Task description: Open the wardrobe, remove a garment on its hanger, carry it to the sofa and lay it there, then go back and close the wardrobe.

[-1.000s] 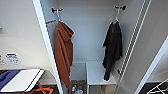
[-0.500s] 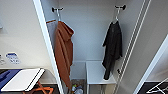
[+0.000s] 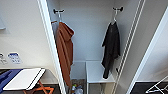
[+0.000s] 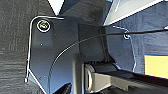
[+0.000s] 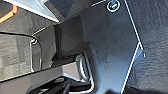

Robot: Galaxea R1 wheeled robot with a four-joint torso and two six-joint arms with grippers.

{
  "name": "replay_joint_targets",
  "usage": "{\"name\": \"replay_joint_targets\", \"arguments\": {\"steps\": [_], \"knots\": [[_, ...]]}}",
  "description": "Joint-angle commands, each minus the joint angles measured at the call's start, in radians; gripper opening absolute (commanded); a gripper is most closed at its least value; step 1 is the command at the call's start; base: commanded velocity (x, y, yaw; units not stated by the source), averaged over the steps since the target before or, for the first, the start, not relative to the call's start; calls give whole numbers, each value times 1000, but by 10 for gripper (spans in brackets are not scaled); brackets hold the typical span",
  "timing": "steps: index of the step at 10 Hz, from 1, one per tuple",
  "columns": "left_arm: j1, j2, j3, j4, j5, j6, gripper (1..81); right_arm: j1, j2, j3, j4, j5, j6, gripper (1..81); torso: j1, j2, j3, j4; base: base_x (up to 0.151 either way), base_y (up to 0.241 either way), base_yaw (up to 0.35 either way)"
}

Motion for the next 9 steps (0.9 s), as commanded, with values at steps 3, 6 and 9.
{"name": "replay_joint_targets", "arguments": {"steps": [3,6,9], "knots": [[-83,6,10,-19,-89,-15,811,50,3,1,-27,-36,-6,811,0,0,0,0,0,0,0],[-173,21,4,-22,-149,-32,811,50,7,-2,-26,-31,-6,811,0,0,0,0,0,0,0],[-232,39,-7,12,-147,-16,811,59,7,-5,-23,-31,-5,811,0,0,0,0,0,0,0]]}}
